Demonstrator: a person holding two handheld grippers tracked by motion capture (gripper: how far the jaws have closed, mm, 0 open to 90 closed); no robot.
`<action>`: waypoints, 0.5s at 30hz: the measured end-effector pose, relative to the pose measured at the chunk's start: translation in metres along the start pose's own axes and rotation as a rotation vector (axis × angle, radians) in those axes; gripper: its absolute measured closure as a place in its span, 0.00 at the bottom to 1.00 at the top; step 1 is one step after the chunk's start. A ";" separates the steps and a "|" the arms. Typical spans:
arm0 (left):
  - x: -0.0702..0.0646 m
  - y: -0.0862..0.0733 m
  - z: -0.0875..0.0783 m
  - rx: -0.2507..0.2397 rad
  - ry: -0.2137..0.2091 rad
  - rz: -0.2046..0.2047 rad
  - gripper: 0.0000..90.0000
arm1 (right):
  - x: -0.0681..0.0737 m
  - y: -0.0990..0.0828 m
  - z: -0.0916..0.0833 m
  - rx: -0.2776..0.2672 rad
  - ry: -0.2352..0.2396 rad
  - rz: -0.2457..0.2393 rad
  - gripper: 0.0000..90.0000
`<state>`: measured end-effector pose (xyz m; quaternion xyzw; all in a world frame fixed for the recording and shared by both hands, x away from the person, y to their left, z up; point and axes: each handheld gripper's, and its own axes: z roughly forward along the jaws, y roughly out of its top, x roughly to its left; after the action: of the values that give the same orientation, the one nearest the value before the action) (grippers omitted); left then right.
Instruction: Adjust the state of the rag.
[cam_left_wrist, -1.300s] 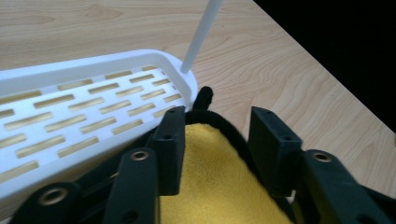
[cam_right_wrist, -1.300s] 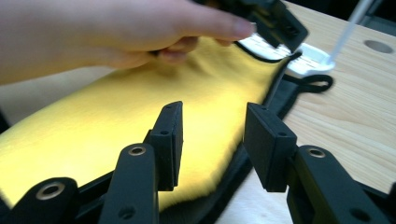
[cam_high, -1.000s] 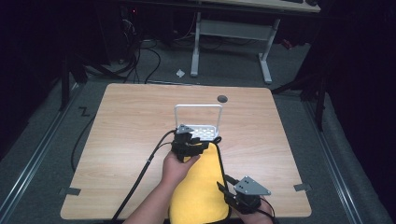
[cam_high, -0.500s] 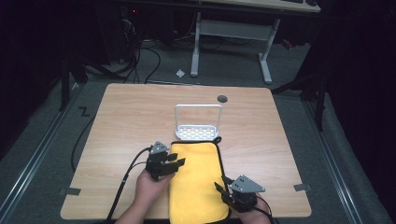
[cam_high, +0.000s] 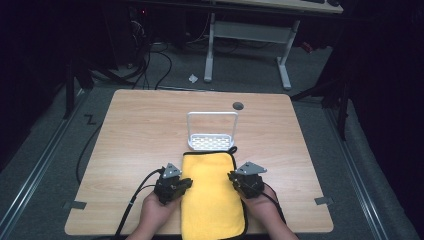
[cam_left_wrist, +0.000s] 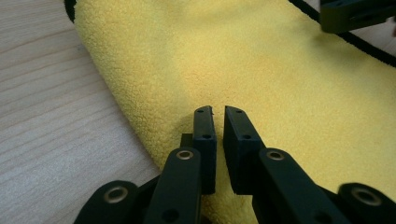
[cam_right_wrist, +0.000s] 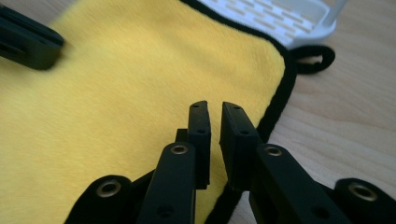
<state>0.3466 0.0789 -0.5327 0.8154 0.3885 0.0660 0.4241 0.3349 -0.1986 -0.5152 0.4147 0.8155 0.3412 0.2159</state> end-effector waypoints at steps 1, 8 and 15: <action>0.000 0.000 0.000 0.000 -0.005 0.000 0.91 | -0.001 -0.002 0.004 0.021 -0.006 -0.005 0.92; -0.008 -0.005 -0.003 0.016 -0.063 -0.011 0.86 | 0.002 -0.016 -0.005 0.038 0.027 -0.014 0.90; -0.011 -0.003 -0.011 0.003 -0.031 0.001 0.76 | 0.008 -0.029 -0.020 0.036 0.060 -0.024 0.86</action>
<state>0.3324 0.0792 -0.5252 0.8171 0.3816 0.0527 0.4288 0.3019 -0.2123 -0.5235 0.3982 0.8326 0.3362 0.1877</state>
